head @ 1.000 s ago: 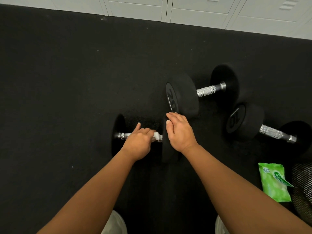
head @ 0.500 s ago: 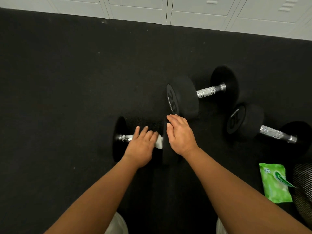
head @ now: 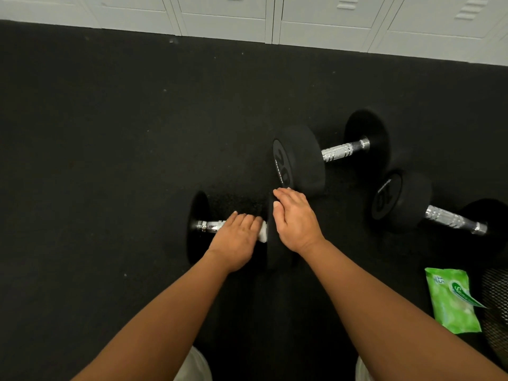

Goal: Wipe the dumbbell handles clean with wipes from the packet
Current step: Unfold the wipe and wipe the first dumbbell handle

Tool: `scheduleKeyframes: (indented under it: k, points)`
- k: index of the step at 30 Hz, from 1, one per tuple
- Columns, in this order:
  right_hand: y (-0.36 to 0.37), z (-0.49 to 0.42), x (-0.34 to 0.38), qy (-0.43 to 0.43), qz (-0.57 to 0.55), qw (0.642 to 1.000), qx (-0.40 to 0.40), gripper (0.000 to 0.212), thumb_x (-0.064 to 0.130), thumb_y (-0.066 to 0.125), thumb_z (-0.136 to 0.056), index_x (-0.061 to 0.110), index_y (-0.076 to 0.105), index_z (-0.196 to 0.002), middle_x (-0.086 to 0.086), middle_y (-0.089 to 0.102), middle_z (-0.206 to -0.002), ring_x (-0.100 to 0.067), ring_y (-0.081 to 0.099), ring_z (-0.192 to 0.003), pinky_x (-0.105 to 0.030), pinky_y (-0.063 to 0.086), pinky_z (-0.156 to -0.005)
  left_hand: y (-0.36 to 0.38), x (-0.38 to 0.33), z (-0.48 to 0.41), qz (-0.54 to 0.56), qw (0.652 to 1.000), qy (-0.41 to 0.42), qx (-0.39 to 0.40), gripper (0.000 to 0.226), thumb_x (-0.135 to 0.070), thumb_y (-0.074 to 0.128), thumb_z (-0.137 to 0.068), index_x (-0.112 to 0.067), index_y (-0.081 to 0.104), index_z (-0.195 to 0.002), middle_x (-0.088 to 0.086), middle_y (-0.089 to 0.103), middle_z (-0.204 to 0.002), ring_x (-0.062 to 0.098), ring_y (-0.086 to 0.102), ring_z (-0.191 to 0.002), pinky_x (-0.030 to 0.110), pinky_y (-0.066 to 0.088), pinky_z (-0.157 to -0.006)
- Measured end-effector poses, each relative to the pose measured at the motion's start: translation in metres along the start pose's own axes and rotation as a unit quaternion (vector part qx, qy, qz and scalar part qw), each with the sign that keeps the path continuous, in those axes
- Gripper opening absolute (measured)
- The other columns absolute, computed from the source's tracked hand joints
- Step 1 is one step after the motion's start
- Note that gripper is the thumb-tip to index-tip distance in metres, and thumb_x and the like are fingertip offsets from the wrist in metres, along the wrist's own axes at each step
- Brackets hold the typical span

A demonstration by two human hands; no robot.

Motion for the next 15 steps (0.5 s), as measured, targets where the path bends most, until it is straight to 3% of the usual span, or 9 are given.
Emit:
scheduleKeyframes:
  k: [10, 15]
  points:
    - [-0.003, 0.002, 0.006, -0.011, 0.026, 0.999, 0.039, 0.045, 0.028, 0.032, -0.101, 0.008, 0.04, -0.141, -0.007, 0.042, -0.145, -0.017, 0.028, -0.138, -0.028, 0.02, -0.115, -0.006, 0.017, 0.016, 0.056, 0.998, -0.041, -0.009, 0.066, -0.015, 0.049, -0.091, -0.015, 0.018, -0.149, 0.005, 0.03, -0.15, 0.02, 0.026, -0.139, 0.034, 0.013, -0.119]
    - [-0.002, 0.002, 0.008, -0.006, 0.091, 0.995, 0.041, 0.047, 0.032, 0.028, -0.101, 0.011, 0.04, -0.141, -0.005, 0.042, -0.146, -0.02, 0.025, -0.141, -0.033, 0.023, -0.116, -0.016, 0.021, 0.021, 0.166, 0.983, -0.076, -0.005, 0.059, -0.002, 0.05, -0.087, -0.015, 0.035, -0.143, 0.002, 0.039, -0.144, 0.019, 0.037, -0.133, 0.029, 0.035, -0.107]
Point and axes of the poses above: each hand's wrist, its own z-axis away from the middle knuckle, its own y-axis out of the palm, x = y × z, the point moved 6 cm from there along -z, towards the middle knuckle
